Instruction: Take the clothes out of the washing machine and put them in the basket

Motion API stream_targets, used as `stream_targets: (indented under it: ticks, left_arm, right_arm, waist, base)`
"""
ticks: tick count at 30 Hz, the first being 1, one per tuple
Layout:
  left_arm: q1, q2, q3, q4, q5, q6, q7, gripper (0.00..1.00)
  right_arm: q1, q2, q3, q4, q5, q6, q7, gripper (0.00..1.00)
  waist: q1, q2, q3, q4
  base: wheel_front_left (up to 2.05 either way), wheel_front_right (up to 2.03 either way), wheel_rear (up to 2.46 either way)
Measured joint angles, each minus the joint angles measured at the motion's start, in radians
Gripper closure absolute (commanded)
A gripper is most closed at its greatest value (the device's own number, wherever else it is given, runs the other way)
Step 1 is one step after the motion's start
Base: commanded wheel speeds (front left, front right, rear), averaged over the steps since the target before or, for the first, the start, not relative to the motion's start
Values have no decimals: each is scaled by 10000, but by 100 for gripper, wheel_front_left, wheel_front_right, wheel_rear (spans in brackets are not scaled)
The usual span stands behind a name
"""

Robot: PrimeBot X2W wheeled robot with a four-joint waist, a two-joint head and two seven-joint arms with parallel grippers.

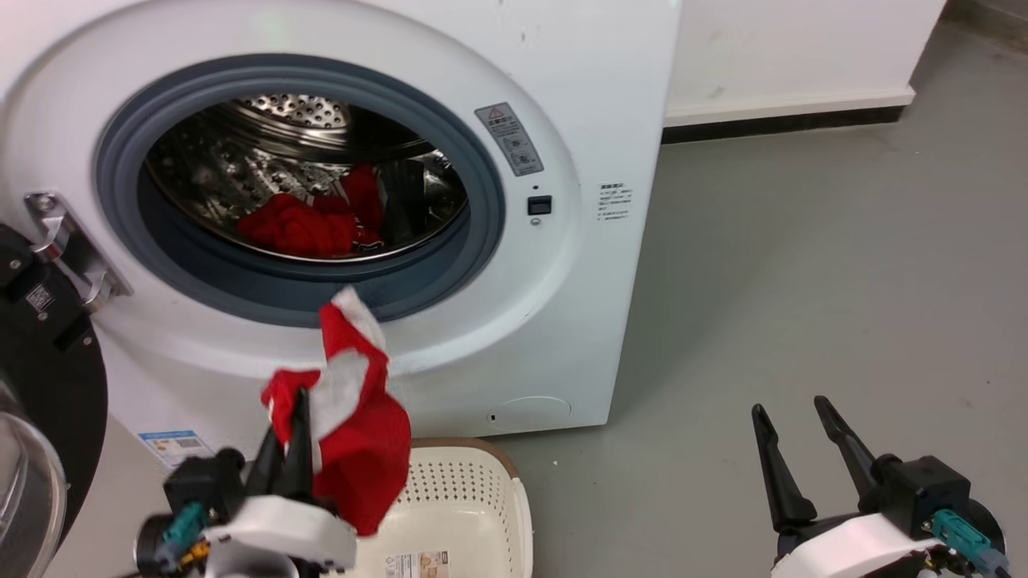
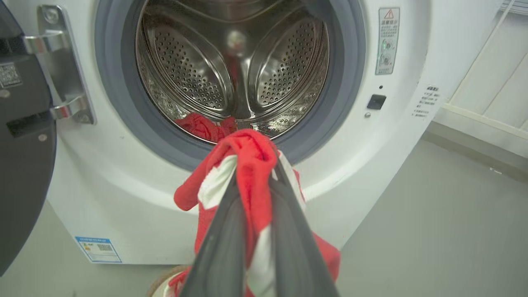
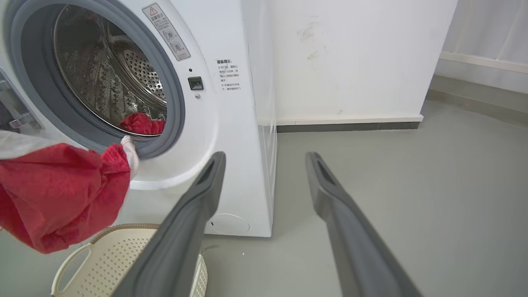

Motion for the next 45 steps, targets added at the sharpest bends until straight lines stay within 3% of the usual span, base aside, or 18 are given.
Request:
stream_targets:
  ticks: [11,24,38,45]
  left_arm:
    - [738,-581,-376,1388,-328,84,42,100]
    - [-1421,-621,433,3754,-222,-198,0,100]
    - [-3986,-163,1281,7148,-67,-194,-2,100]
    - [-4486,167,1335,8234,148,-161,-2,100]
  right_arm:
    - [-469,2,125,-472,-104,0,180,0]
    - [-1622,0,441,-876,-349,0,184,0]
    - [-2772,0,823,-955,-270,0,-161,0]
    - [-3097,0,1012,-683,-130,0,-395,0]
  waist:
    - [2,0,1080,294]
    - [4,0,3517,113]
    - [4,0,6536,-562]
    - [4,0,7245,-954]
  base:
    - [0,0,0]
    - [0,0,0]
    - [0,0,0]
    - [0,0,0]
